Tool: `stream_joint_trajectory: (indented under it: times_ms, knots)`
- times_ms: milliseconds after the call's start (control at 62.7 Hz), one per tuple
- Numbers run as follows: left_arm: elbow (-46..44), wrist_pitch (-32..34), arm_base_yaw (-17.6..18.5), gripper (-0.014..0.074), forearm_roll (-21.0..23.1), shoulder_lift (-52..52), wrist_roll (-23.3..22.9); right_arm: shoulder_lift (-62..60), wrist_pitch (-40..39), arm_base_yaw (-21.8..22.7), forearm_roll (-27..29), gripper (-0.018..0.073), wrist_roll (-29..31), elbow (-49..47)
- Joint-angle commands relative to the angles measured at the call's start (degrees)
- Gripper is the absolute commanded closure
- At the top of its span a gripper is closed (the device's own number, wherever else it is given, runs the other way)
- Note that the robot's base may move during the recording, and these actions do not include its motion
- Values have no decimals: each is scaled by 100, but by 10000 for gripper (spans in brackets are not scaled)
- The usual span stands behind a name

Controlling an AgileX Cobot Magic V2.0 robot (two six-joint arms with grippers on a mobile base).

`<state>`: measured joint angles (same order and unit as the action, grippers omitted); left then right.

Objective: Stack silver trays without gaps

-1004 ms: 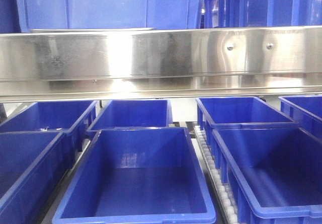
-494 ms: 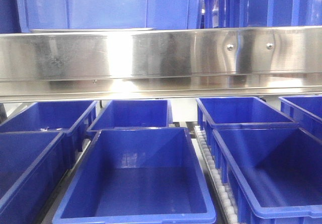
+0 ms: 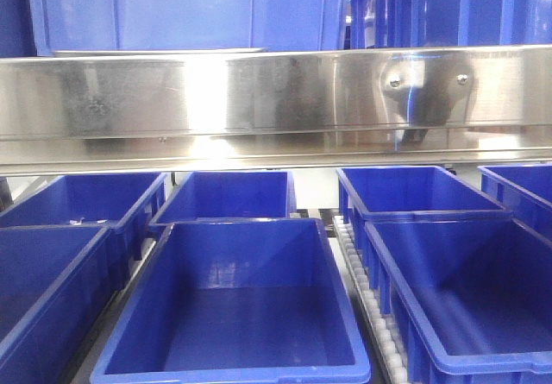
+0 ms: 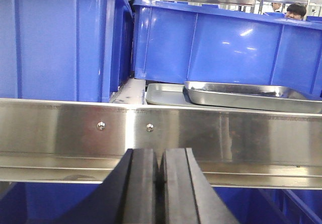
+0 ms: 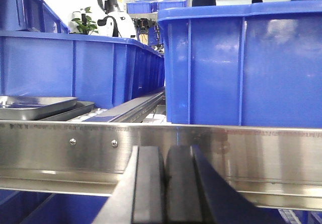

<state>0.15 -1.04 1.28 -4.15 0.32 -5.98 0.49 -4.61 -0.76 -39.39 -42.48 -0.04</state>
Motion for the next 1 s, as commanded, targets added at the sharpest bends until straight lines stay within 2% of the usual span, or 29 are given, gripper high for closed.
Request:
stream_joint_trajectory:
  times_ms: [0,398,446,510,574,669,749,988]
  knots:
    - [-15,104,34,602,27,-32,-17,-49,-90,35,9,631,51,4]
    - [-15,104,34,602,27,-32,-17,-49,-41,35,64,631,98,4]
    - [-15,104,34,602,27,-32,-17,-49,15,35,533,631,502,4]
    - [-15,104,34,602,27,-32,-17,-49,124,35,1959,631,1920,4]
    - [-15,104,34,602,27,-32,-17,-49,113,35,2912,631,3013,4]
    - [-15,104,34,602,27,-32,-17,-49,88,35,3778,631,3982,4]
    - [-15,104,34,602,27,-32,-17,-49,99,35,4097,631,4158,4]
    - [-15,104,34,602,27,-32,-17,-49,112,35,4107,631,4158,4]
